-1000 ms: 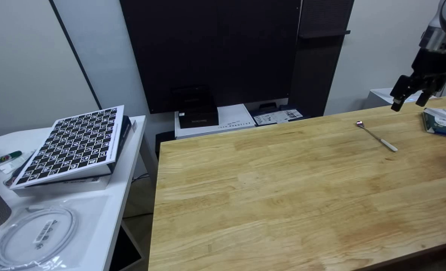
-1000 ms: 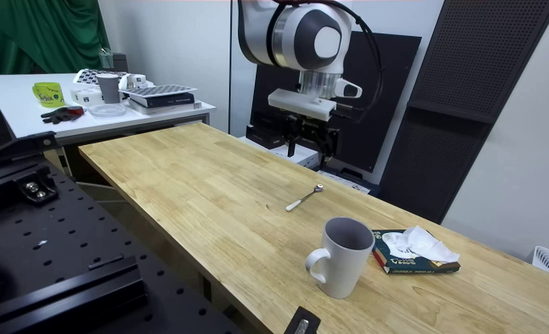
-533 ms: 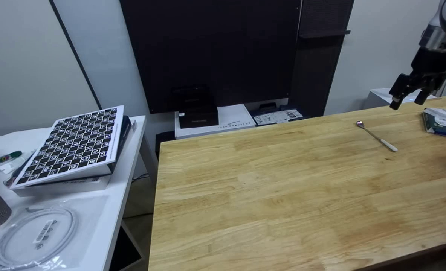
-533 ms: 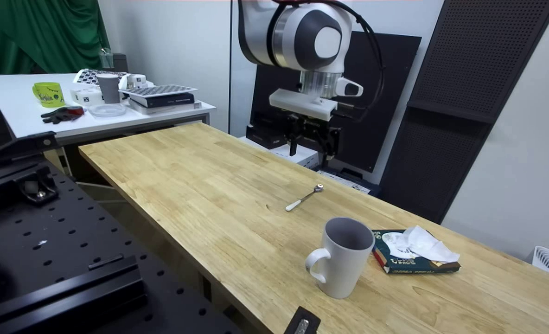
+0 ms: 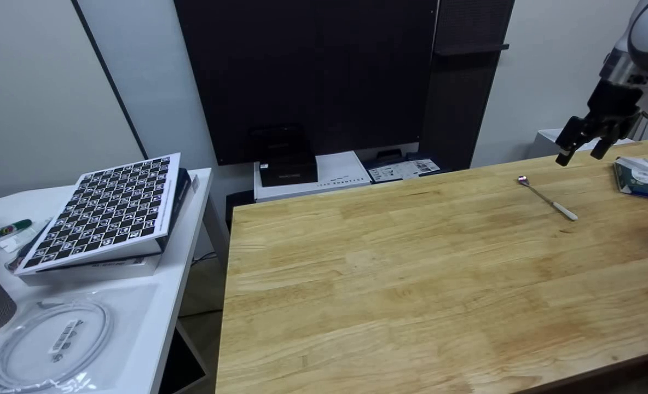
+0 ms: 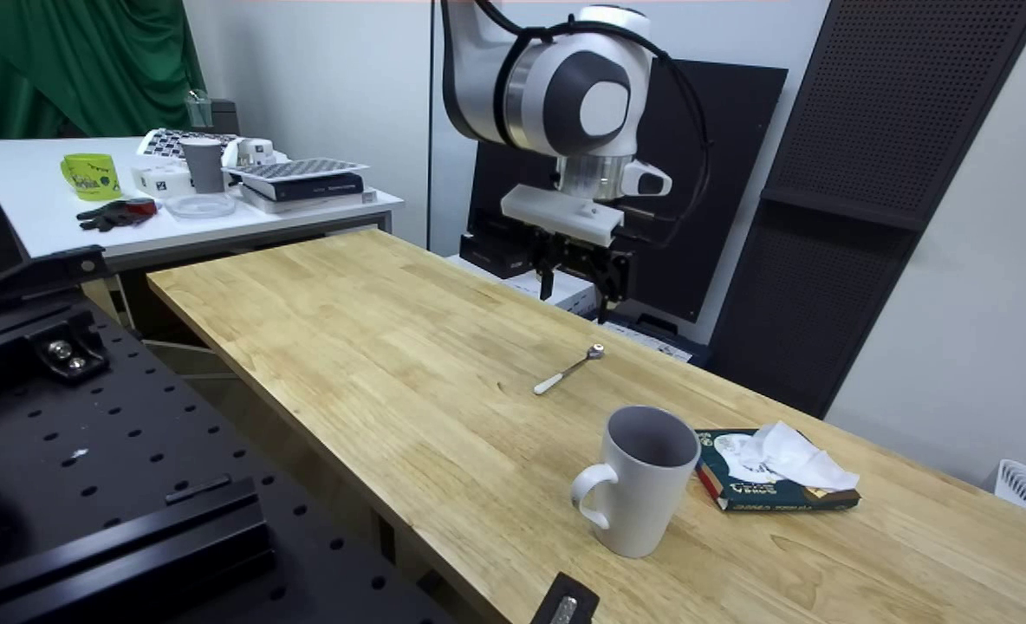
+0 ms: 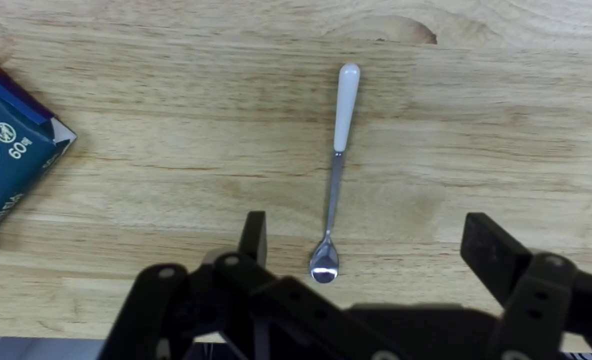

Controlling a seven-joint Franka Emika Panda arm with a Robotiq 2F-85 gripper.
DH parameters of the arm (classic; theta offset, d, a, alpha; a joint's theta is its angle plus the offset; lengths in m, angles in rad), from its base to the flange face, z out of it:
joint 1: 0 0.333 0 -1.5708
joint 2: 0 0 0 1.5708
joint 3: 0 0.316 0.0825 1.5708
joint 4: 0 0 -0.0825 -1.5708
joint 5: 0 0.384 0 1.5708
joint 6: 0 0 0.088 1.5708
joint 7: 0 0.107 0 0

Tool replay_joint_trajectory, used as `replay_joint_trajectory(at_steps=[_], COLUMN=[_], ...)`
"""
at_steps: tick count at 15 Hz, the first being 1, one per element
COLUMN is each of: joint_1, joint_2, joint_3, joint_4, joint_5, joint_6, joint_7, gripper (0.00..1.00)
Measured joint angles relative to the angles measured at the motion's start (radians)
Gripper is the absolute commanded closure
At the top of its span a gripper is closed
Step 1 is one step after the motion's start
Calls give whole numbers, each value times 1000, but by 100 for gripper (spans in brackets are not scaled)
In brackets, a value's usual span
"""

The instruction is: Take the spoon from the table and place it in the white cup

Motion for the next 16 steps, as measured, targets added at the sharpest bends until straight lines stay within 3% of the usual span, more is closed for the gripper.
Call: replay_joint_trajectory(at_steps=[16], joint_1=[2], joint_2=[177], joint_3=[1], joint_4=[162], joint_5=[0], joint_6=[-76], joint_7=[-6], gripper=[0])
